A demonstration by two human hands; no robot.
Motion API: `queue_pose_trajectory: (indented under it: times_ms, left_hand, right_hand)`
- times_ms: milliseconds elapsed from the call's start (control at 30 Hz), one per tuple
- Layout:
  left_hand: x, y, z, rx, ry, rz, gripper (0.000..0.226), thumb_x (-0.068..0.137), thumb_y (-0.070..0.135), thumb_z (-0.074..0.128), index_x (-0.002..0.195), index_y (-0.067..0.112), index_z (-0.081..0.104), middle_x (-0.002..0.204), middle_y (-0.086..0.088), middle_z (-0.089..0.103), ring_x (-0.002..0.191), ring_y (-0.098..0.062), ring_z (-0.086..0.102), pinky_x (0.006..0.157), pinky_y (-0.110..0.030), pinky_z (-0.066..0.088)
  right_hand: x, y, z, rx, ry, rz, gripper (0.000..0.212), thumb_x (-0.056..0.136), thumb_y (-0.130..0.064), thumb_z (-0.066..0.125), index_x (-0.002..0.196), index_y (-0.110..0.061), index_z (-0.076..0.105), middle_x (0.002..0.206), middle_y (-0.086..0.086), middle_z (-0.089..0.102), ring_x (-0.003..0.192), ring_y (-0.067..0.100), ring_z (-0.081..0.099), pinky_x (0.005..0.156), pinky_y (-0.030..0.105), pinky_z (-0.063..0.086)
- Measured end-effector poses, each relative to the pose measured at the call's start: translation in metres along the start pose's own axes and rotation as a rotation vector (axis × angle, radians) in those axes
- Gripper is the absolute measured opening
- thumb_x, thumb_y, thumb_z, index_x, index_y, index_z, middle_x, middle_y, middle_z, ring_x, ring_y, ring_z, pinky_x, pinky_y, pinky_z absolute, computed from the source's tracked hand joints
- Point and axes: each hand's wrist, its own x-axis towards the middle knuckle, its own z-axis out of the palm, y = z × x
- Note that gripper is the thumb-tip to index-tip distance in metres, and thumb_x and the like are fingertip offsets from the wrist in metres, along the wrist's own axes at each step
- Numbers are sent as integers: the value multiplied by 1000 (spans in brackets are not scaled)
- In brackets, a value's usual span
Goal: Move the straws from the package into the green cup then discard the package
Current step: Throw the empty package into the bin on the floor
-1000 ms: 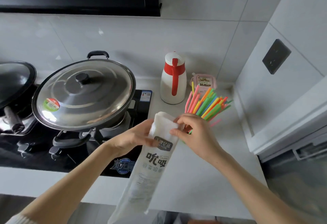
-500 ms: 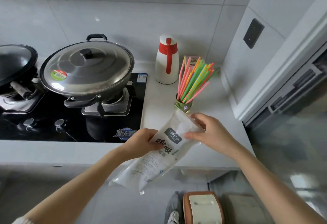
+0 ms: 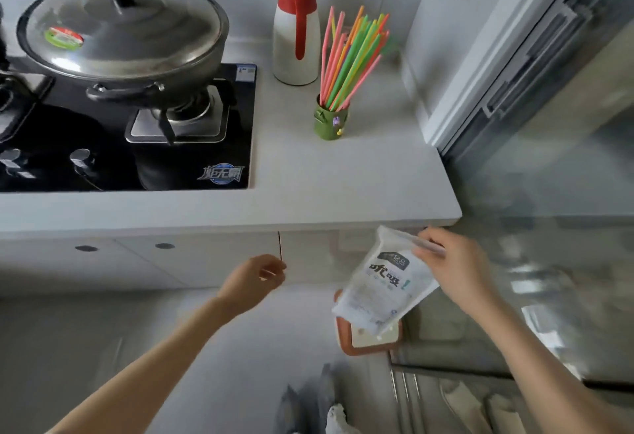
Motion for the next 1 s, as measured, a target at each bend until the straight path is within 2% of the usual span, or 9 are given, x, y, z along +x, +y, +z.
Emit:
queue_pose_trajectory:
  times_ms: [133, 267, 400, 533, 633, 733, 800, 900, 1000]
  left_hand:
    - [24, -31, 45, 119, -52, -29, 17, 91, 12, 57, 102, 15, 68, 98, 3, 69, 87, -14, 61, 78, -21, 44]
    - [55, -77, 116, 190, -103, -94, 23, 91, 12, 52, 109, 16, 67, 115, -1, 67, 105, -21, 61, 87, -25, 45]
    - [86, -127, 195, 226, -131, -165, 28, 93, 14, 49, 117, 17, 63, 126, -4, 62, 114, -24, 56, 93, -29, 45]
    - [118, -168, 258, 291, -137, -161, 30, 96, 16, 43, 122, 18, 59, 133, 1, 57, 120, -25, 49, 97, -33, 44]
    - [149, -188, 297, 322, -125, -203, 30, 97, 19, 42, 123, 17, 58, 134, -2, 55, 120, -29, 47, 92, -37, 46]
    - [178, -202, 331, 360, -131, -182, 34, 97, 21, 43, 129, 17, 54, 140, 0, 50, 125, -28, 40, 95, -37, 43]
    - [197, -206, 353, 439, -174, -137, 41, 95, 28, 46, 135, 20, 47, 147, 1, 41, 133, -27, 32, 98, -38, 42]
    - [218, -210, 382, 500, -264, -178, 59, 91, 48, 48, 143, 28, 30, 153, -10, 24, 141, -34, 17, 100, -45, 42]
    - [230, -217, 406, 455, -327, -259, 61, 92, 57, 37, 146, 36, 18, 153, -17, 18, 140, -39, 17, 104, -49, 39]
  right_hand:
    - [5, 44, 32, -124, 7, 22, 9, 86, -6, 60, 83, -14, 65, 70, 3, 62, 66, 26, 55, 58, 33, 43]
    - [6, 98, 80, -218, 67, -10, 15, 82, -1, 63, 88, -15, 67, 70, -6, 58, 62, 20, 50, 50, 25, 34]
    - [16, 161, 134, -263, 70, -109, 21, 73, 10, 70, 87, -6, 71, 77, 7, 71, 65, 28, 63, 60, 27, 43]
    - [35, 212, 181, -252, 44, -186, 19, 71, 12, 72, 83, -3, 71, 76, 9, 72, 64, 27, 64, 58, 25, 41]
    - [50, 239, 206, -213, 9, -254, 17, 75, 9, 70, 87, -4, 71, 81, 9, 72, 71, 26, 65, 63, 23, 44]
    - [63, 254, 221, -167, 35, -316, 18, 76, 13, 67, 85, -2, 70, 80, 8, 71, 71, 19, 60, 64, 17, 39]
    - [71, 261, 230, -141, 37, -325, 18, 77, 12, 66, 85, -3, 70, 79, 6, 70, 71, 14, 57, 63, 16, 39]
    - [79, 270, 242, -138, 3, -335, 17, 77, 10, 65, 85, -5, 70, 76, 4, 70, 70, 5, 52, 63, 7, 38]
    - [86, 279, 250, -115, -34, -307, 19, 78, 8, 65, 86, -9, 70, 76, 0, 69, 68, 8, 55, 62, 8, 38]
